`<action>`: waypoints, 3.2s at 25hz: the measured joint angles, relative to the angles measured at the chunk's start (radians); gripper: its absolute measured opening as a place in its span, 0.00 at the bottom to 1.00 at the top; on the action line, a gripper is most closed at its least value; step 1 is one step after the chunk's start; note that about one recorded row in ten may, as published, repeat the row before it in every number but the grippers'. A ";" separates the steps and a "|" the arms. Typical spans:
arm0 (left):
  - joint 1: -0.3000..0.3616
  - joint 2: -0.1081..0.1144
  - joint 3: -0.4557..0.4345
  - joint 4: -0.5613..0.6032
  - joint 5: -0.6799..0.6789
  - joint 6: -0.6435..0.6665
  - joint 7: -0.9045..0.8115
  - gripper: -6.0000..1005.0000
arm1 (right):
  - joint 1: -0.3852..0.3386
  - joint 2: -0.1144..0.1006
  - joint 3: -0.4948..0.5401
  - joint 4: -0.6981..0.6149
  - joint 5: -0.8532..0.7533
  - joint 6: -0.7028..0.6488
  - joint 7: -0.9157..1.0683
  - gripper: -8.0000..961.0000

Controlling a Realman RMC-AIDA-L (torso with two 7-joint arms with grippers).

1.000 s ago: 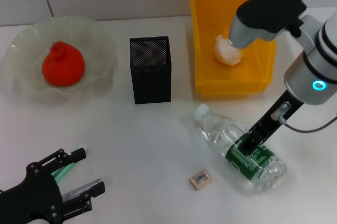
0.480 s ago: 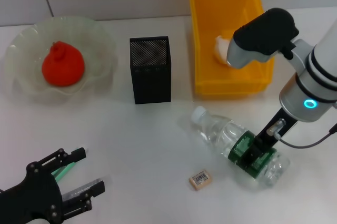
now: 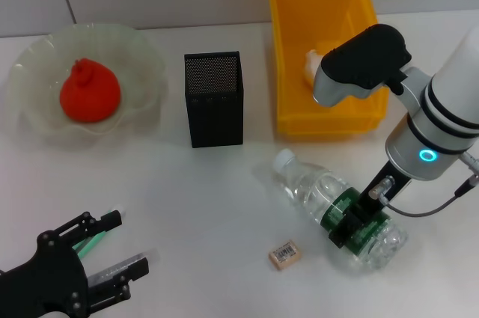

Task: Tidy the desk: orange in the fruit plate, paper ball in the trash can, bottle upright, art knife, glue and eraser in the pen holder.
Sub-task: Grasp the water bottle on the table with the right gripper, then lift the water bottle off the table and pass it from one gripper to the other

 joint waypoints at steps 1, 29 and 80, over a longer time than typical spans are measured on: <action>0.000 0.000 0.000 0.000 0.000 0.000 0.000 0.75 | 0.000 0.000 0.000 0.002 0.000 0.003 0.000 0.86; 0.002 0.000 0.000 0.000 0.000 0.000 0.000 0.74 | 0.013 -0.002 -0.058 0.054 -0.003 0.050 -0.001 0.84; -0.077 -0.008 -0.123 -0.265 -0.243 0.221 -0.028 0.73 | -0.551 -0.002 0.287 -0.196 0.780 0.142 -0.911 0.80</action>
